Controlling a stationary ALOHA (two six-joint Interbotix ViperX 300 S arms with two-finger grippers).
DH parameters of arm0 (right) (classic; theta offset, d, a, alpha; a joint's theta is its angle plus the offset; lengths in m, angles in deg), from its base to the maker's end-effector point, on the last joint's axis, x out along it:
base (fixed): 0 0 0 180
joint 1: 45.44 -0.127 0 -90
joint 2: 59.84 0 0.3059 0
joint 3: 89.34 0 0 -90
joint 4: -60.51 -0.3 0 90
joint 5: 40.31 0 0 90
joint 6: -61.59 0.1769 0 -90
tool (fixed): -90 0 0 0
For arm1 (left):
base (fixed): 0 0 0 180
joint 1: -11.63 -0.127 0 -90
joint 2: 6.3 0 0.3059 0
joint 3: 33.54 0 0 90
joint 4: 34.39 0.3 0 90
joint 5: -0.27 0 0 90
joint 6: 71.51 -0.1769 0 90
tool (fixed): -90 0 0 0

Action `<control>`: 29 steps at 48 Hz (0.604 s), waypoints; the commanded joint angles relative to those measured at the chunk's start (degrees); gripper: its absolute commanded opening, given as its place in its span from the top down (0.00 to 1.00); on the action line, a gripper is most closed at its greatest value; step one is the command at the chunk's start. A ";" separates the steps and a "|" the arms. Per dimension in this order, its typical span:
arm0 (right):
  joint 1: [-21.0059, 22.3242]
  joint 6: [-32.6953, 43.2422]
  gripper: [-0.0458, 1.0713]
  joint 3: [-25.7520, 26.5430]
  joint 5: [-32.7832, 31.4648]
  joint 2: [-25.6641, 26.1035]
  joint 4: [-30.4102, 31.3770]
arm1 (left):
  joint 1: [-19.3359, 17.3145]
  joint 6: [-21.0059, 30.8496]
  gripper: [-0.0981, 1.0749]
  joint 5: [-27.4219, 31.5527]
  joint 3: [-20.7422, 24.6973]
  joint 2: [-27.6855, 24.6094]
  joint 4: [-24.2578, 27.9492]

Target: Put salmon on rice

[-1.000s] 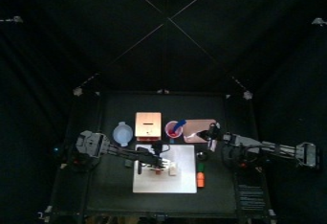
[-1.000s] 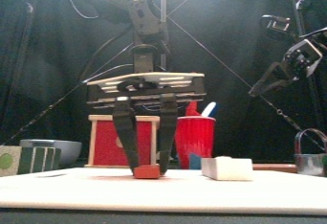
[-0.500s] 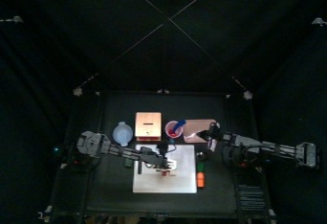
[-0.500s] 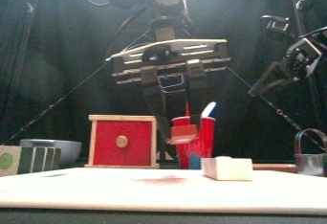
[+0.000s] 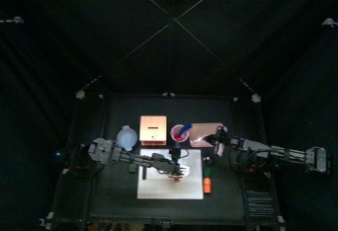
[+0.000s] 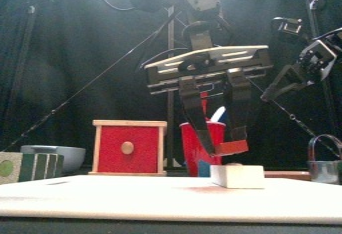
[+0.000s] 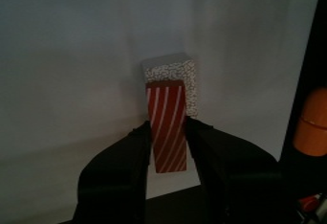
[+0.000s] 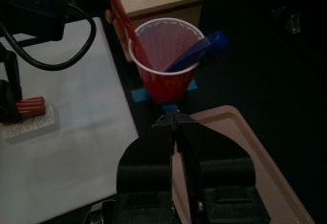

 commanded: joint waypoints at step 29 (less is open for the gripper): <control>0.26 0.09 0.95 1.14 -0.09 -0.53 -0.35 | -1.14 -0.09 0.35 0.62 4.92 -1.49 0.62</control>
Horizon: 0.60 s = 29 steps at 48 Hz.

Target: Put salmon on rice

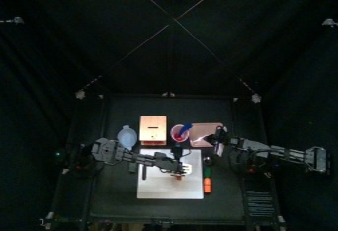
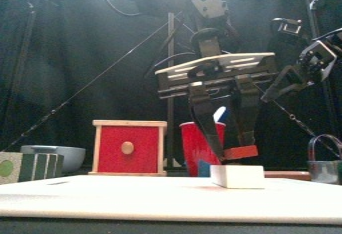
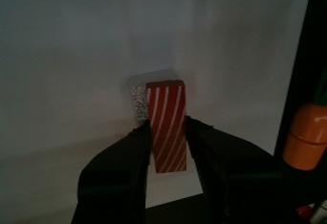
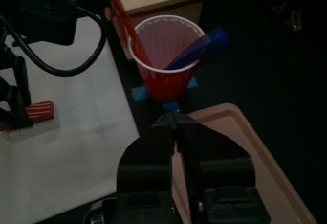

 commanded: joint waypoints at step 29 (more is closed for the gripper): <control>0.00 0.00 0.95 1.14 -0.44 -0.44 -0.18 | -0.26 0.35 0.35 2.11 2.81 0.44 -0.18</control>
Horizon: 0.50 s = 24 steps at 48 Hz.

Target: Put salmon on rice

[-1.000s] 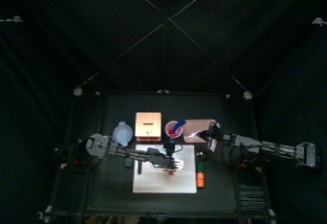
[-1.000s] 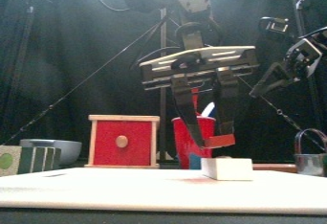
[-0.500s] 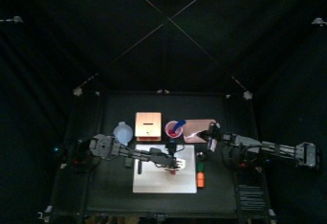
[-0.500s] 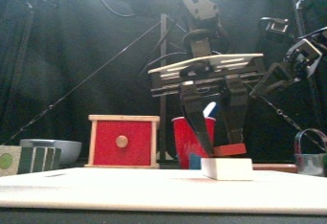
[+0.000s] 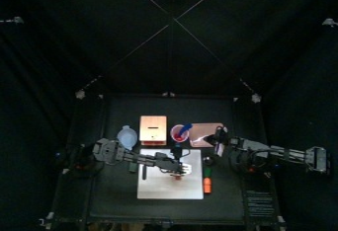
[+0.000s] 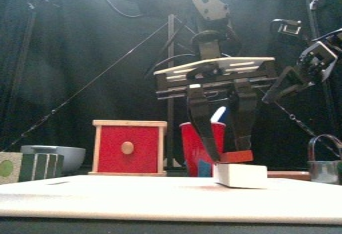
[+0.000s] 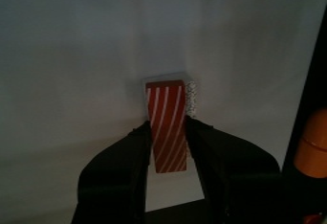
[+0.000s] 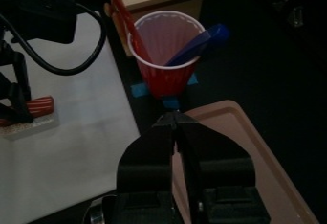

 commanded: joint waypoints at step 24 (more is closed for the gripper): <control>-0.09 0.00 0.95 1.05 0.18 -1.14 0.00 | -0.18 0.18 0.35 0.18 2.20 0.26 0.00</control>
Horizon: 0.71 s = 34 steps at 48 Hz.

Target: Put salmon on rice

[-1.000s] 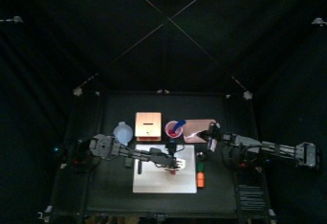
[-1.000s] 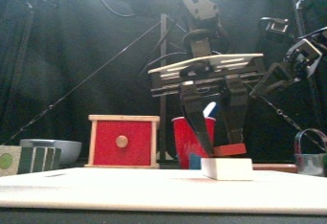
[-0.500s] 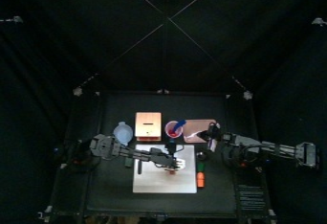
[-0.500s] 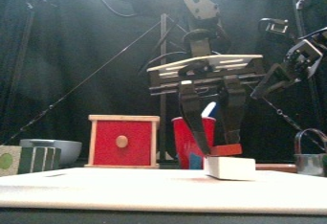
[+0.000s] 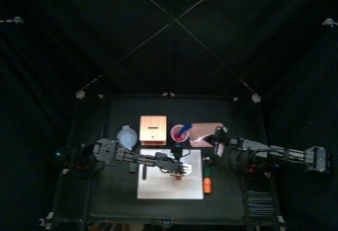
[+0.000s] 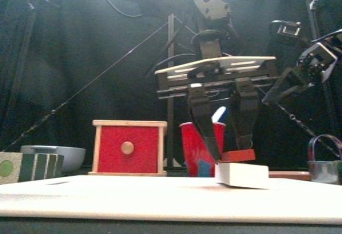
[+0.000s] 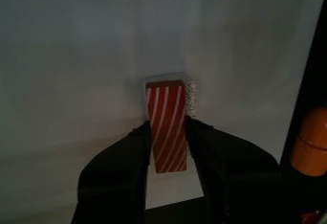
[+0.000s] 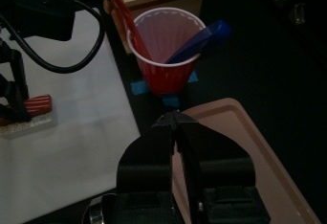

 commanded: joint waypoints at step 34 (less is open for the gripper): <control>0.09 0.00 0.95 1.23 0.26 -0.97 0.26 | -0.18 -0.62 0.33 0.09 2.02 -0.88 -0.35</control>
